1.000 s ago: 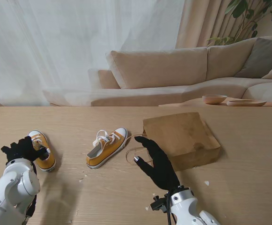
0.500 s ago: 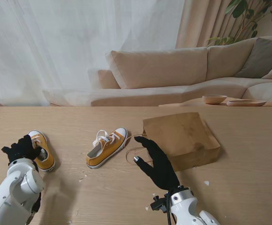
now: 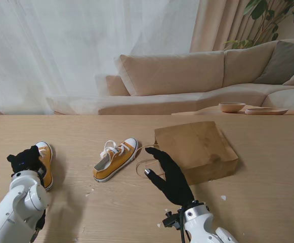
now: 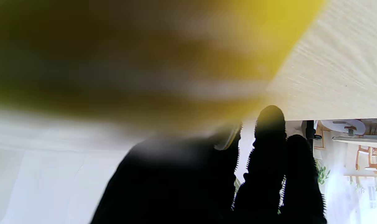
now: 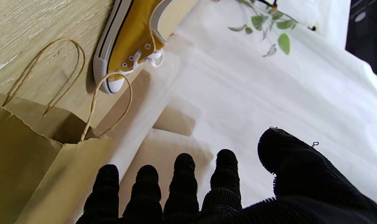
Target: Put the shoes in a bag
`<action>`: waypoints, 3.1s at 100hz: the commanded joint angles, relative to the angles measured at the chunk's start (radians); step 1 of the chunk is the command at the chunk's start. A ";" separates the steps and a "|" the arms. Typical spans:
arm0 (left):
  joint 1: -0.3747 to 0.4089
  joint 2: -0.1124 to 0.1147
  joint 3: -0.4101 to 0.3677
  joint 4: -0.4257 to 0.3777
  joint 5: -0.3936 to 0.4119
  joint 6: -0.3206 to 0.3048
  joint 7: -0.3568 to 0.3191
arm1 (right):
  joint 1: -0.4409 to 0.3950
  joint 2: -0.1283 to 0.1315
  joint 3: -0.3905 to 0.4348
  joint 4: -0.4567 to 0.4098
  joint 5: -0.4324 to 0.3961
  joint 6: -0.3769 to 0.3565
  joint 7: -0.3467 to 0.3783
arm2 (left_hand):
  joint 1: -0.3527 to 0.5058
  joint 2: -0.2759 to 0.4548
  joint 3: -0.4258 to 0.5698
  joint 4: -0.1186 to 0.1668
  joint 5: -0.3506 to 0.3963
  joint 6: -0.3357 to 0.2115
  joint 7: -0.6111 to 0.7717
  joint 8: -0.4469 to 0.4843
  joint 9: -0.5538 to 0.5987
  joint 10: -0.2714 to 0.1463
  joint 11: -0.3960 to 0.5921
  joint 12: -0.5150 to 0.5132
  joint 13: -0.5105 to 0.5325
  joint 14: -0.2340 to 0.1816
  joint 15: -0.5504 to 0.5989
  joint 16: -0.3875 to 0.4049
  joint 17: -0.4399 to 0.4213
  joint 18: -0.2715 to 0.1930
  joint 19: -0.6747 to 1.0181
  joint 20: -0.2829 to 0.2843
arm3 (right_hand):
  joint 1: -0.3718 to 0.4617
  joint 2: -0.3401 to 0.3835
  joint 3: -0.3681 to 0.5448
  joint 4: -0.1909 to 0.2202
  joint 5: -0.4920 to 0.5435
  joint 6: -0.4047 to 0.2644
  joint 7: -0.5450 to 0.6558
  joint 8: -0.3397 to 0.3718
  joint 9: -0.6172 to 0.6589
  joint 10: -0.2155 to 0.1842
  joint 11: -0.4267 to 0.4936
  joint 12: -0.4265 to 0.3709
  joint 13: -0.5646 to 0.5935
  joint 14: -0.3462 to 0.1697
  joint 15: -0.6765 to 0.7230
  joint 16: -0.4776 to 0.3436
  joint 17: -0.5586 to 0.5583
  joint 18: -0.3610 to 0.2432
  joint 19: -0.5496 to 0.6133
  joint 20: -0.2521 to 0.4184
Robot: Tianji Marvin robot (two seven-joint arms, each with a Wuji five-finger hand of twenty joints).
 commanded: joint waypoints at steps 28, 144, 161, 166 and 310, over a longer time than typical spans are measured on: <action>0.039 0.017 -0.022 -0.081 0.042 -0.032 -0.071 | -0.008 -0.008 0.001 -0.006 0.004 -0.003 0.010 | 0.128 0.038 0.215 -0.030 0.266 -0.030 0.262 0.230 0.063 -0.118 0.251 0.214 0.064 0.049 0.112 0.124 0.023 0.065 0.148 -0.007 | 0.004 0.016 -0.023 -0.031 0.010 0.001 -0.011 0.019 -0.017 -0.018 0.025 0.007 -0.009 -0.020 0.012 0.001 0.002 -0.009 0.002 -0.008; 0.059 0.000 -0.018 -0.072 -0.041 -0.010 -0.045 | -0.018 -0.011 0.005 -0.015 0.009 -0.006 0.000 | 0.116 0.002 0.319 -0.028 -0.078 -0.010 0.290 0.309 0.110 -0.200 0.411 0.099 0.201 -0.010 0.267 0.083 0.254 0.135 0.266 0.087 | 0.010 0.013 -0.023 -0.032 0.022 0.000 -0.006 0.017 -0.016 -0.020 0.032 0.010 -0.006 -0.016 0.024 0.001 0.008 -0.004 0.007 -0.007; 0.073 -0.001 -0.040 -0.111 -0.038 -0.069 -0.030 | -0.019 -0.011 0.006 -0.017 0.012 -0.006 0.002 | 0.115 0.011 0.325 -0.019 0.084 -0.035 0.333 0.360 0.130 -0.174 0.411 0.146 0.215 0.005 0.301 0.107 0.262 0.154 0.272 0.151 | 0.010 0.014 -0.024 -0.032 0.021 0.000 -0.005 0.018 -0.017 -0.020 0.032 0.010 -0.007 -0.018 0.023 0.000 0.008 -0.005 0.007 -0.007; 0.075 -0.001 -0.046 -0.123 -0.040 -0.089 -0.028 | -0.019 -0.011 0.006 -0.017 0.012 -0.005 0.001 | 0.114 0.010 0.328 -0.018 0.121 -0.043 0.337 0.361 0.135 -0.166 0.409 0.152 0.217 0.009 0.301 0.110 0.261 0.159 0.268 0.157 | 0.010 0.013 -0.024 -0.032 0.022 0.000 -0.003 0.018 -0.016 -0.021 0.032 0.010 -0.007 -0.017 0.023 0.000 0.008 -0.005 0.007 -0.007; -0.402 -0.118 0.412 0.165 -0.419 -0.028 0.050 | -0.050 -0.015 0.041 -0.043 0.029 -0.002 -0.014 | 0.101 -0.010 0.365 -0.011 0.256 -0.040 0.409 0.439 0.175 -0.124 0.379 0.228 0.250 0.034 0.310 0.144 0.284 0.197 0.259 0.228 | 0.011 0.011 -0.023 -0.032 0.023 0.002 0.000 0.018 -0.016 -0.020 0.034 0.011 -0.007 -0.018 0.022 -0.002 0.008 -0.006 0.008 -0.008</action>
